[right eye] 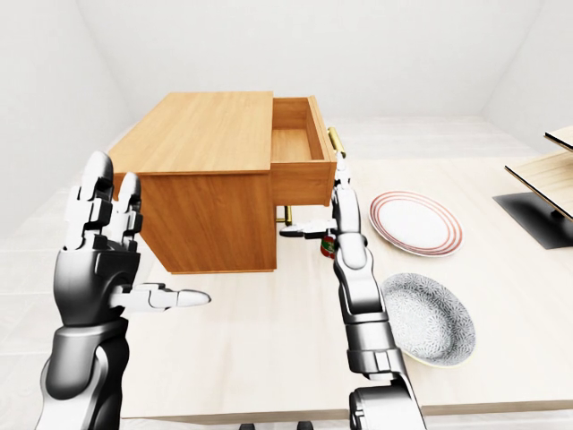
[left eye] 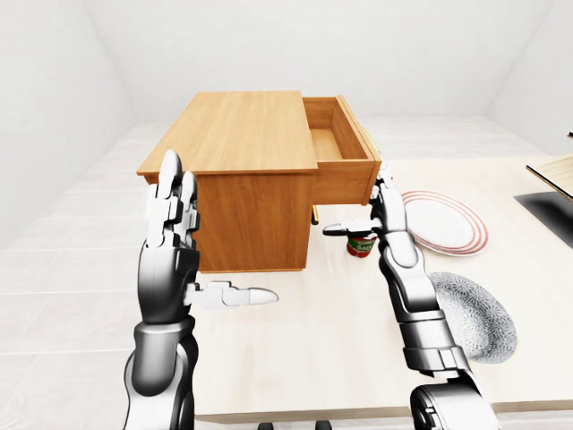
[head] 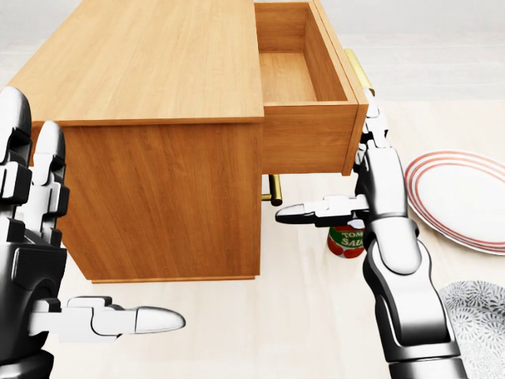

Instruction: Close the top drawer of the cabinet.

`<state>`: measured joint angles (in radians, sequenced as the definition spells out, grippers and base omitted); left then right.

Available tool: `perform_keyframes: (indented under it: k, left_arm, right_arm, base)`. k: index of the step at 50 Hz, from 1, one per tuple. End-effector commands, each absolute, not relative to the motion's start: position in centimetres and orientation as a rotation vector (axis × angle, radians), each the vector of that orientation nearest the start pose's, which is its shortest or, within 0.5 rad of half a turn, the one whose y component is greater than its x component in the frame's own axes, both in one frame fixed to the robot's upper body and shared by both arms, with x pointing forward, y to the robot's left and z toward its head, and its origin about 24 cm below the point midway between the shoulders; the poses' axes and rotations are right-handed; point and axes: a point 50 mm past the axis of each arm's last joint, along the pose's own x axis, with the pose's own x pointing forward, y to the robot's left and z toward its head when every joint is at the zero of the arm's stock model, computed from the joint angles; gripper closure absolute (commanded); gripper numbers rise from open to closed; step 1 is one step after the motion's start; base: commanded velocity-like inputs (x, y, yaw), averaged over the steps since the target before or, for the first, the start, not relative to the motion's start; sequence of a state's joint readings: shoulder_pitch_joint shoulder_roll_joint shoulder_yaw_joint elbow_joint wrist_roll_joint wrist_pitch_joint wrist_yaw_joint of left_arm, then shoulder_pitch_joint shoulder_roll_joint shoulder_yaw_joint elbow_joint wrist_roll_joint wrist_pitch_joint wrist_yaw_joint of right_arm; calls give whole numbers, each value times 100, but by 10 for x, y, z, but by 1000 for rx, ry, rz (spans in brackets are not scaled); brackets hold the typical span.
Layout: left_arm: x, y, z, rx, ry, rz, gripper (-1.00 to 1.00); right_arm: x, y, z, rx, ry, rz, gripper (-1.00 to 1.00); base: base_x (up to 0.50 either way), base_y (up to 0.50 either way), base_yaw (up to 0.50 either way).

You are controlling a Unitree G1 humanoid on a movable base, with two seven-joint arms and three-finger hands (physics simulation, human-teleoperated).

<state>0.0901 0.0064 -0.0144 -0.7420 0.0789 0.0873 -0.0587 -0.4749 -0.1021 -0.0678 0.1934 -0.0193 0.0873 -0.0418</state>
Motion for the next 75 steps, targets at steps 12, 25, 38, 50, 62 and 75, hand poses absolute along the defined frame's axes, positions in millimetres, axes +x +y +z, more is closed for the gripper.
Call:
perform_keyframes:
  k: [12, 25, 38, 50, 62, 75]
  left_arm:
    - [203, 150, 173, 81, -541, -17, -100]
    - [204, 150, 172, 80, -536, -19, -100]
    - [204, 150, 172, 80, -533, -20, -100]
    - [203, 150, 174, 81, -541, -22, -100]
    - [204, 150, 172, 81, -536, -24, -100]
    - [204, 149, 172, 81, -532, -26, -100]
  right_arm:
    - [315, -149, 158, -111, -359, 14, -100]
    - [316, -139, 159, -113, -365, 40, -100]
    - [317, -117, 130, -120, -254, 106, -100]
    - [312, -103, 118, -130, -213, 149, -100]
    - [311, -90, 118, -128, -216, 187, -100]
    - [310, -68, 102, -136, -151, 252, -100]
  base:
    - [0, 0, 0]
    - [0, 0, 0]
    - [0, 0, 0]
    - [0, 0, 0]
    - [0, 0, 0]
    - [0, 0, 0]
